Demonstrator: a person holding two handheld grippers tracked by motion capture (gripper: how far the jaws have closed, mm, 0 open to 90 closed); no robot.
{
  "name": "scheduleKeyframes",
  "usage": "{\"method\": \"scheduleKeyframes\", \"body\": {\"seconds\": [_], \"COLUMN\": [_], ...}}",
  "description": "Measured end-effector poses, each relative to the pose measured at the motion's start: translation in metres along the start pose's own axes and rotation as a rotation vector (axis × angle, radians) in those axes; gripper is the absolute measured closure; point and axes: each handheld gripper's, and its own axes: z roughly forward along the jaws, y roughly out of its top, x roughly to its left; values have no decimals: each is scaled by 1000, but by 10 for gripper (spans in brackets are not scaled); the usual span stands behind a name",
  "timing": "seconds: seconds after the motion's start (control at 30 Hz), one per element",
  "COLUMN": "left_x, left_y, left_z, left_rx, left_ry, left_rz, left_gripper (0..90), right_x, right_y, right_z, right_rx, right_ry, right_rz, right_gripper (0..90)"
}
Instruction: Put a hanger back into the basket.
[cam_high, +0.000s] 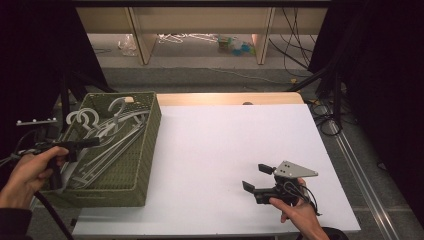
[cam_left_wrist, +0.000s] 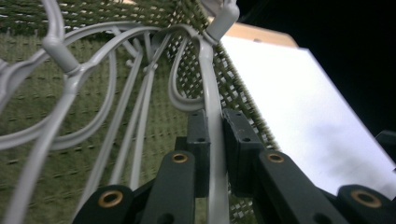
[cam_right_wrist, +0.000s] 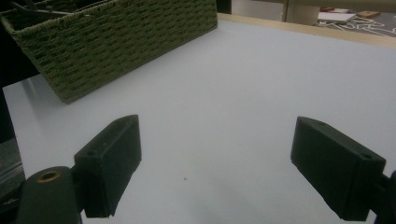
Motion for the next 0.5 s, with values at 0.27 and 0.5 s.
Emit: {"method": "scheduleKeyframes", "body": {"seconds": [0.27, 0.5], "left_x": [12, 24], "left_y": [11, 13], "left_z": [-1, -2], "left_rx": [67, 39], "left_ry": [127, 139], "left_rz": [105, 154], "left_gripper": [790, 786], "right_x": [-1, 1], "right_y": [0, 0], "right_z": [2, 2], "right_rx": [-13, 0], "right_ry": [-7, 7], "right_rz": [-24, -3], "right_gripper": [172, 172]}}
